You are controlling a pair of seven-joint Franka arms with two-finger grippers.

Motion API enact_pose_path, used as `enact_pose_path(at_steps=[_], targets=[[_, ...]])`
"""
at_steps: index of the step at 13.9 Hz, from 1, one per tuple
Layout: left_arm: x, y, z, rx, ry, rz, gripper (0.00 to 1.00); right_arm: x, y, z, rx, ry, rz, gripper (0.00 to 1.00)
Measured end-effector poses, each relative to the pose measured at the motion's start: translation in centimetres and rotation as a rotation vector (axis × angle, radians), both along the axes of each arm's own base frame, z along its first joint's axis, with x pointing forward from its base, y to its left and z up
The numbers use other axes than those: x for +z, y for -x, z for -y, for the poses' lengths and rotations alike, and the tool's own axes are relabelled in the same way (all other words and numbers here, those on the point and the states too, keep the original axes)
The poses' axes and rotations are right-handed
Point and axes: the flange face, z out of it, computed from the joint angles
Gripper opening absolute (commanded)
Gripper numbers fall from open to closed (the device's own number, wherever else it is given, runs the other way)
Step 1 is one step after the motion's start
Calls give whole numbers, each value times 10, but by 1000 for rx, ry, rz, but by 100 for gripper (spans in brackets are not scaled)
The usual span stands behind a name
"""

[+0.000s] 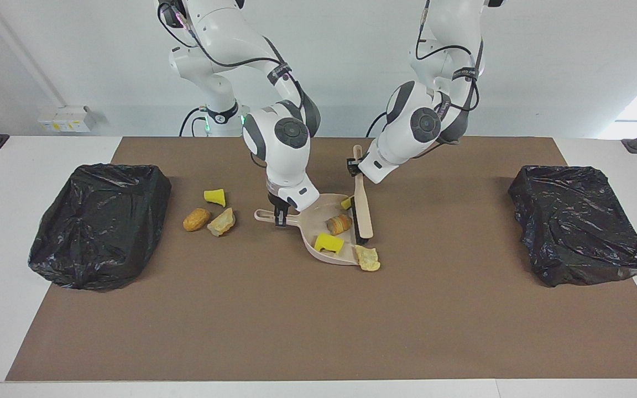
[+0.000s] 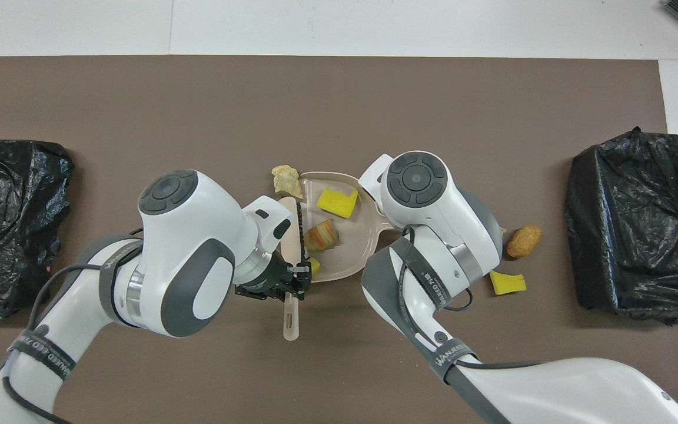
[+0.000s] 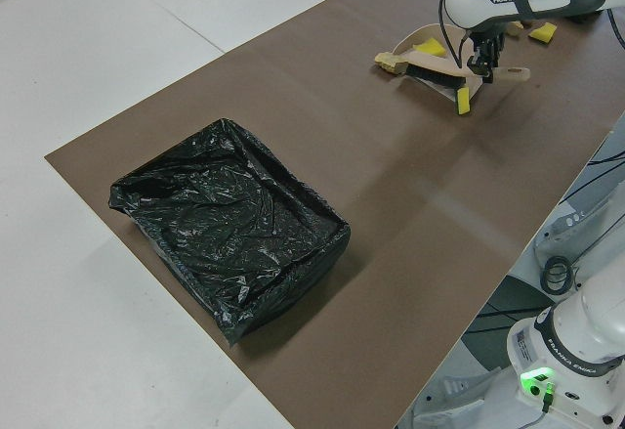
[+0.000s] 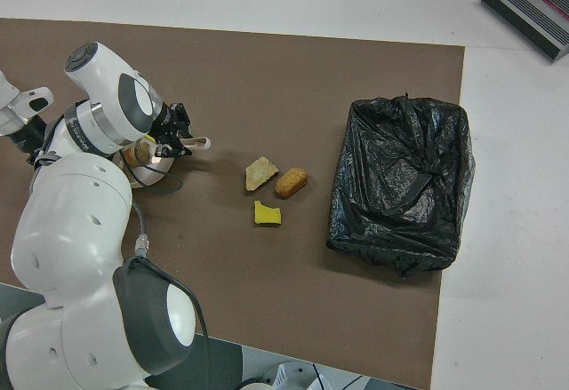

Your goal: Sweep and dump trash in bin

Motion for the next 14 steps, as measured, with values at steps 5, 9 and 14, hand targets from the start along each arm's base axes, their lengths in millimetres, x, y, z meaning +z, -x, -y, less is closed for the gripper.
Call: enact_pose_path(at_steps=[5,9,14], targets=[[51,-10,-52,136,18,18,0,0,0,0,-1,0,0,0],[18,-1,-93,228,-72,-72,0,0,0,0,-3,0,0,0],[-37,77,-62,185,-158,-78,0,-2,1,0,-2,2,-3,0]])
